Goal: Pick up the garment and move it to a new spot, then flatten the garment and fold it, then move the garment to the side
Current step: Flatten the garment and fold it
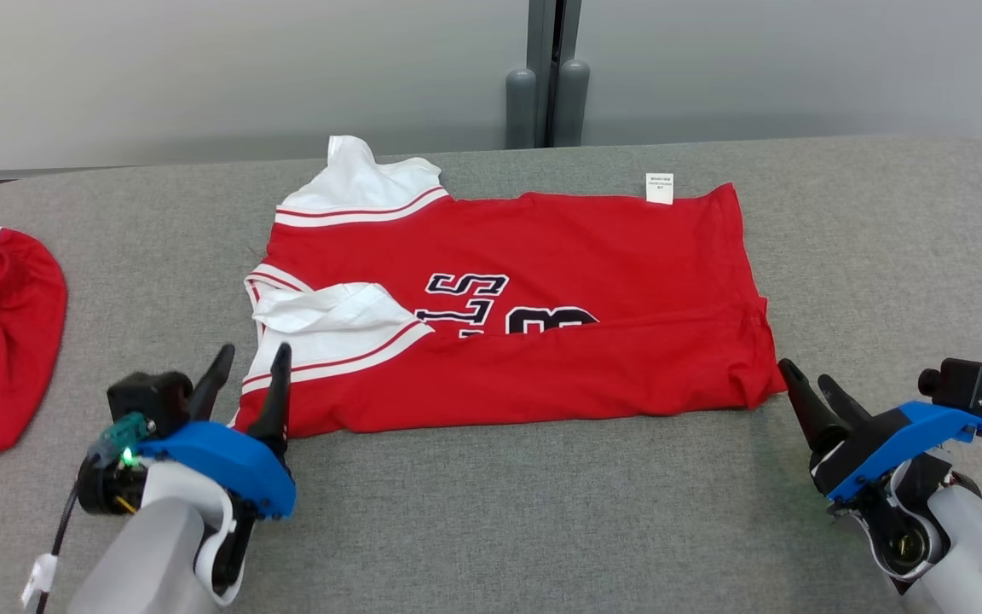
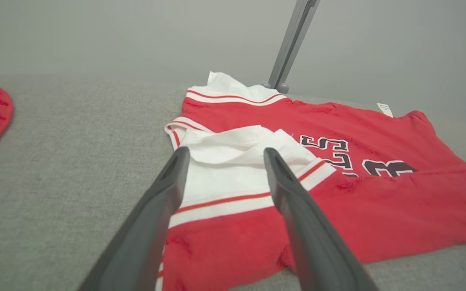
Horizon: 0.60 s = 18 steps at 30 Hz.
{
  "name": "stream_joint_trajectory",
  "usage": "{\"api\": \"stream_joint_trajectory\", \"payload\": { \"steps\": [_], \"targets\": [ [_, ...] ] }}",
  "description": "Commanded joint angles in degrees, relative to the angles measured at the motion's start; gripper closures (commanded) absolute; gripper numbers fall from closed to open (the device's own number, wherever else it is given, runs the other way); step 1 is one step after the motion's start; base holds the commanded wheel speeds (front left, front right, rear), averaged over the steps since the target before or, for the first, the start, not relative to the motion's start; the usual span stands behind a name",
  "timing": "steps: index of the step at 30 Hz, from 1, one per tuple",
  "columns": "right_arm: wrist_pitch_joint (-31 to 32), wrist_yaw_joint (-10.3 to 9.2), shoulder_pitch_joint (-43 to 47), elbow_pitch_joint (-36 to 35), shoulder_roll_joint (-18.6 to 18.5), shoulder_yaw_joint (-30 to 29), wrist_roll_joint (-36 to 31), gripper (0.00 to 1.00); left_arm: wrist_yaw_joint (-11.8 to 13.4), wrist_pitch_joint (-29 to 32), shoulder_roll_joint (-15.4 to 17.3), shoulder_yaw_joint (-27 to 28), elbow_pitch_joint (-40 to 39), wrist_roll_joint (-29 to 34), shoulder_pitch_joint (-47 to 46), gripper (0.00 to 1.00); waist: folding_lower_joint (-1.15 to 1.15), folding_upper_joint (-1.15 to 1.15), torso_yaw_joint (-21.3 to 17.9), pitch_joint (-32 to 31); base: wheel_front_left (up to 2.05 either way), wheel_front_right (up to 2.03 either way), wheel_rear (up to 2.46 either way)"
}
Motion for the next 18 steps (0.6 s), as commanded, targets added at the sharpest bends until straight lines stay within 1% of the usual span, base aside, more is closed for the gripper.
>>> {"api": "stream_joint_trajectory", "payload": {
  "steps": [1, 4, 8, 14, 15, 16, 17, 18],
  "targets": [
    [-1.17, 0.03, 0.58, 0.50, -0.68, 0.85, -1.94, 0.00, -0.44, 0.13, -0.16, -0.68, 0.69, -0.57, 2.26, 0.00, 0.01, 0.00, 0.28, -0.01, 0.00, 0.00, 0.00],
    [-2.01, 0.03, 0.13, 1.54, -0.16, 1.83, -3.67, 0.00, -0.41, 1.66, -0.16, -1.36, 2.13, -0.71, 3.68, 0.00, 0.01, 0.00, 0.52, 0.23, 0.00, 0.00, 0.00],
    [-2.88, 0.03, -1.61, 3.00, 0.75, 2.99, -5.42, 0.00, 0.35, 2.82, -0.10, -2.39, 3.72, -0.02, 4.48, 0.00, 0.01, 0.00, 0.80, 0.72, 0.00, 0.00, 0.00],
    [-2.36, 0.03, -4.14, 6.82, 2.32, 4.29, -7.00, 0.00, 0.43, 4.78, -1.19, -2.33, 6.06, -1.50, 3.40, 0.00, 0.01, 0.00, 1.21, 1.56, 0.00, 0.00, 0.00],
    [-2.18, 0.03, -4.50, 7.66, 2.43, 4.65, -7.37, 0.00, 0.35, 5.04, -1.57, -2.05, 6.52, -2.13, 3.34, 0.12, 0.01, 0.00, 1.29, 1.68, 0.00, 0.00, 0.00],
    [-1.88, 0.03, -4.83, 8.29, 2.69, 4.95, -7.51, 0.00, 0.28, 5.13, -1.61, -2.19, 6.89, -2.13, 3.15, 0.54, 0.01, 0.00, 1.33, 1.78, 0.00, 0.00, 0.00],
    [-1.95, 0.03, -5.06, 8.73, 3.04, 5.21, -7.62, 0.40, 0.22, 4.76, -1.63, -2.37, 7.13, -2.07, 3.03, 0.82, 0.01, 0.00, 1.30, 1.84, 0.00, 0.00, 0.00],
    [-2.18, 0.03, -5.23, 9.02, 3.33, 5.34, -7.38, 0.81, 0.12, 4.38, -1.99, -2.19, 7.27, -2.65, 3.00, 1.00, 0.01, 0.00, 1.35, 1.83, 0.00, 0.00, 0.00]
  ]
}}
